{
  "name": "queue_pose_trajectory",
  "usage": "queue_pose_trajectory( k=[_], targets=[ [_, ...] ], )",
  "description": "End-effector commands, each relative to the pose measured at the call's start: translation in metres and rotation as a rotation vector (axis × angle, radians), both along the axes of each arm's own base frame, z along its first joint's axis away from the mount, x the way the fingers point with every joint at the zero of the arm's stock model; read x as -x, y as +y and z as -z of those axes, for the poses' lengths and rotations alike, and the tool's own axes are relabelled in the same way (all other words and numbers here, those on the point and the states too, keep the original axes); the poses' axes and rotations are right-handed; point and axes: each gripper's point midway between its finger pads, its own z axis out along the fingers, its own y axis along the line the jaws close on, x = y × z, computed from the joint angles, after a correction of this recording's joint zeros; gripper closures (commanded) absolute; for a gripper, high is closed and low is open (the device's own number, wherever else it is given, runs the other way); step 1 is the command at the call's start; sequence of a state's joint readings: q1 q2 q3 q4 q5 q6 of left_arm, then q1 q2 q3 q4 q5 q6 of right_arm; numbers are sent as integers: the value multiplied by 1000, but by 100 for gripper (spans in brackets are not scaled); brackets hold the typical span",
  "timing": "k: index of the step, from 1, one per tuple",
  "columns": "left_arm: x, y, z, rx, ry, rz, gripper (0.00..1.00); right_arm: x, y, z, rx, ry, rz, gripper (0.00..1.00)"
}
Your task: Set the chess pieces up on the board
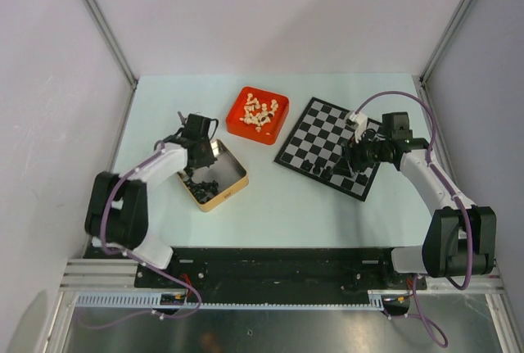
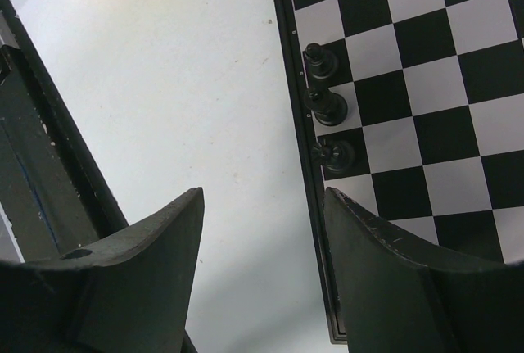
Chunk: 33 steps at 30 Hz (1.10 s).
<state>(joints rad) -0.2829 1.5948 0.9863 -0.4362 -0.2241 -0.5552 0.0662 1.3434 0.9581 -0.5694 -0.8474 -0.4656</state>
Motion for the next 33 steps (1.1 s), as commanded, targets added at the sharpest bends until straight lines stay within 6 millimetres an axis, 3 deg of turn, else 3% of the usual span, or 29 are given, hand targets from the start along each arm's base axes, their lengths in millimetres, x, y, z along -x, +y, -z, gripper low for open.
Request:
queue_pose_trajectory(
  k=[1, 3, 6, 10, 11, 12, 13, 14, 18, 24, 33],
  targets=[
    [13, -25, -44, 68, -108, 324, 92, 5, 10, -25, -17, -70, -87, 35],
    [23, -42, -56, 99, -151, 497, 92, 8, 16, -37, -22, -99, -133, 35],
    [44, -84, -91, 188, -265, 787, 91, 21, 29, -54, -29, -141, -240, 34],
    [82, -142, -135, 356, -368, 1108, 91, 59, 53, -70, -70, -219, -485, 28],
    [90, -158, -146, 417, -378, 1183, 91, 64, 57, -70, -62, -312, -579, 26],
    [101, -173, -151, 452, -372, 1243, 91, 84, 66, -70, -94, -308, -672, 25],
    [107, -183, -156, 486, -367, 1281, 91, 91, 68, -69, -103, -342, -729, 23],
    [111, -195, -159, 535, -349, 1324, 91, 94, 71, -70, -106, -443, -814, 23],
    [138, -232, -169, 679, -280, 1459, 92, 106, 77, -72, -109, -487, -913, 21],
    [164, -256, -170, 812, -174, 1539, 92, 102, 82, -83, -127, -524, -919, 21],
    [177, -270, -172, 869, -119, 1584, 92, 104, 101, -81, -166, -465, -921, 24]
  ],
)
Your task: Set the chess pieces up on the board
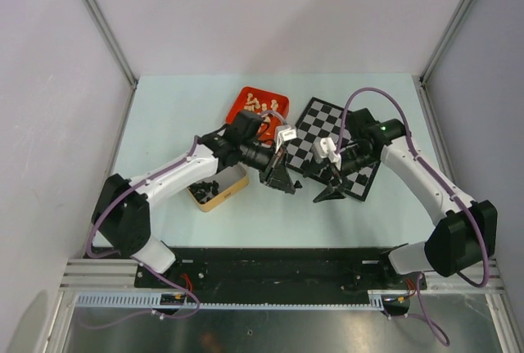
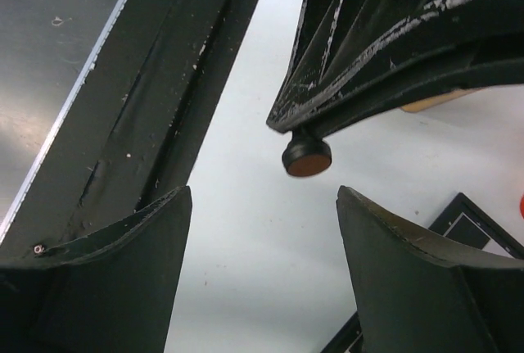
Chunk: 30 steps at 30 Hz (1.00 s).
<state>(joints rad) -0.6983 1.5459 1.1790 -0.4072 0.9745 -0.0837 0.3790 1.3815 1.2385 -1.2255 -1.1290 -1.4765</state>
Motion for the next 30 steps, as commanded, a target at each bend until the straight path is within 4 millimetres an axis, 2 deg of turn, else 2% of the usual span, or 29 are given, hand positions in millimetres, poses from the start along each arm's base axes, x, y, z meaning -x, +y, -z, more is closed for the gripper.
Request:
queue_pose_trajectory(
  k=[1, 8, 11, 14, 15, 18, 23, 25, 28, 29, 30],
  targets=[
    [9, -12, -27, 88, -18, 87, 92, -1, 17, -15, -49, 9, -22, 24],
    [13, -19, -25, 84, -1, 104, 92, 3, 26, -15, -49, 42, -28, 32],
    [11, -20, -27, 84, -9, 99, 91, 9, 29, -14, -36, 60, -39, 41],
    [8, -20, -28, 79, -10, 86, 90, 9, 31, -12, -25, 68, -38, 53],
    [7, -21, -29, 79, -12, 84, 89, 9, 31, -12, -19, 80, -30, 60],
    [7, -21, -31, 81, -10, 81, 89, 7, 31, -10, -7, 86, -19, 71],
    [6, -20, -38, 87, -18, 68, 86, 7, 31, -9, 6, 96, -7, 81],
    [4, -18, -40, 79, -20, 42, 77, 8, 30, -10, 6, 106, -2, 83],
    [-2, -12, -42, 66, -26, -9, 52, 8, 29, -15, -9, 130, 17, 83],
    [-8, -7, -46, 65, -51, -46, 38, 7, 29, -18, -24, 140, 23, 83],
    [-10, -5, -49, 65, -62, -66, 33, 3, 26, -20, -31, 154, 45, 84]
  ],
)
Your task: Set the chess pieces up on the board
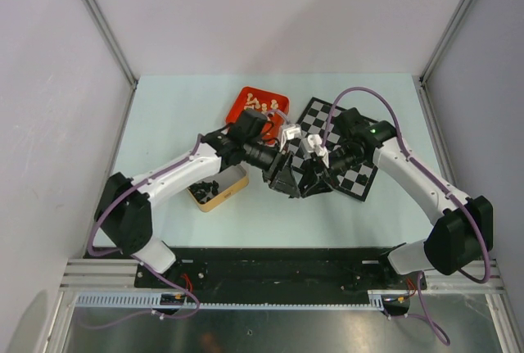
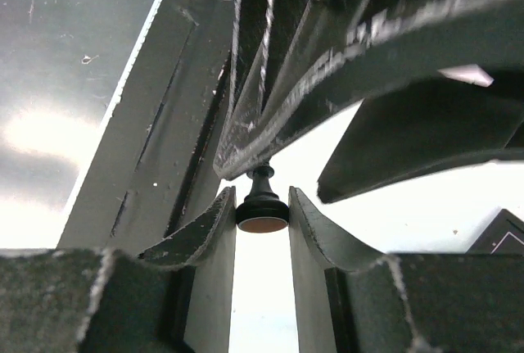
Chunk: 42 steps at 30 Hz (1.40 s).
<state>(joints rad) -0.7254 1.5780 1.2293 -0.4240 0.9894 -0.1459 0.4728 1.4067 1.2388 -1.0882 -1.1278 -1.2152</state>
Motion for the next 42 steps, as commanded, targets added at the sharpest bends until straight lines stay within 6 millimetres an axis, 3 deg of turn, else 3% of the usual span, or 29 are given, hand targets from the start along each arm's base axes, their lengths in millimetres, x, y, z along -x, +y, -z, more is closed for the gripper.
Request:
queue_pose_trajectory(
  k=[1, 5, 6, 8, 9, 11, 12, 14, 15, 22, 34, 42],
  targets=[
    [-19, 10, -42, 65, -129, -107, 29, -5, 0, -23, -62, 38, 45, 84],
    [-36, 30, -61, 89, -193, -234, 14, -12, -3, -31, -90, 113, 107, 84],
    [-41, 35, -74, 121, -240, -276, 11, -14, -4, -32, -94, 123, 118, 84],
    [-54, 45, -76, 119, -226, -383, 4, -18, -4, -36, -110, 132, 139, 85],
    [-57, 48, -92, 171, -271, -414, 3, -20, -4, -37, -105, 170, 163, 85],
    [-69, 59, -92, 187, -236, -528, 0, -27, -4, -42, -122, 172, 187, 85],
    [-75, 59, -107, 262, -274, -556, 0, -28, -6, -45, -118, 217, 216, 85],
    [-76, 68, -109, 332, -197, -649, 0, -37, -7, -51, -141, 229, 245, 85],
    [-78, 68, -124, 418, -228, -657, 0, -40, -8, -54, -148, 240, 257, 85],
    [-91, 69, -107, 447, 6, -802, 1, -59, -12, -71, -178, 340, 358, 86],
    [-99, 66, -123, 570, 221, -936, 3, -83, -10, -97, -234, 460, 459, 87],
    [-109, 58, -122, 593, 304, -1022, 17, -90, -7, -100, -237, 518, 499, 87]
  ],
)
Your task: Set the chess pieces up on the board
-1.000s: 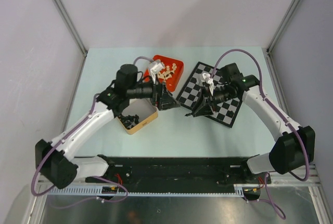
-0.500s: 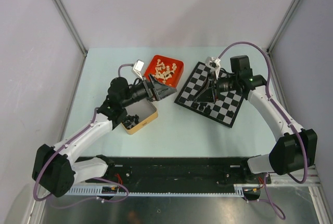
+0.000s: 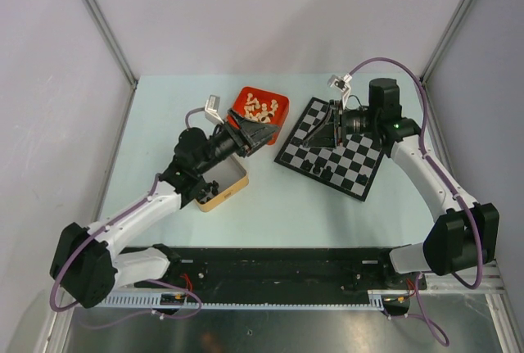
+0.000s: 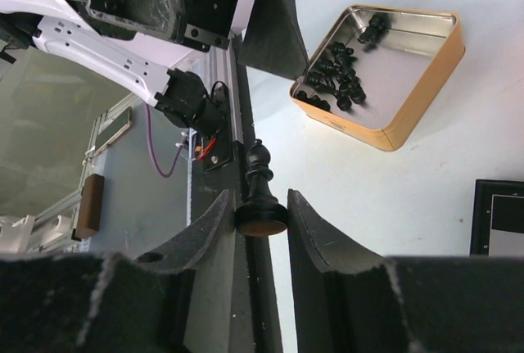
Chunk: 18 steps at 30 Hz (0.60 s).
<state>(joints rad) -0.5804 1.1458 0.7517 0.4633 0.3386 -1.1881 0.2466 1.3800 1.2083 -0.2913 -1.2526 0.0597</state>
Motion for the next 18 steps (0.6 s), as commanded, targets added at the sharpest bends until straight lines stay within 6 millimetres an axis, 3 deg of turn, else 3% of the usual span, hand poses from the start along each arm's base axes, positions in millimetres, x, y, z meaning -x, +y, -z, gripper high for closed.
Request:
queue_pose_trajectory(
  k=[1, 9, 13, 18],
  targets=[
    [-10, -6, -9, 73, 42, -56, 20, -1, 3, -16, -31, -1, 14, 87],
    [-10, -28, -2, 66, 78, -27, 27, -4, 9, -14, -41, 31, 25, 87],
    [-9, -37, -10, 70, 58, -9, 36, -6, 10, -9, -37, 43, 36, 87],
    [-7, -43, -7, 69, 75, 8, 43, -8, 9, -7, -34, 48, 52, 87]
  ],
)
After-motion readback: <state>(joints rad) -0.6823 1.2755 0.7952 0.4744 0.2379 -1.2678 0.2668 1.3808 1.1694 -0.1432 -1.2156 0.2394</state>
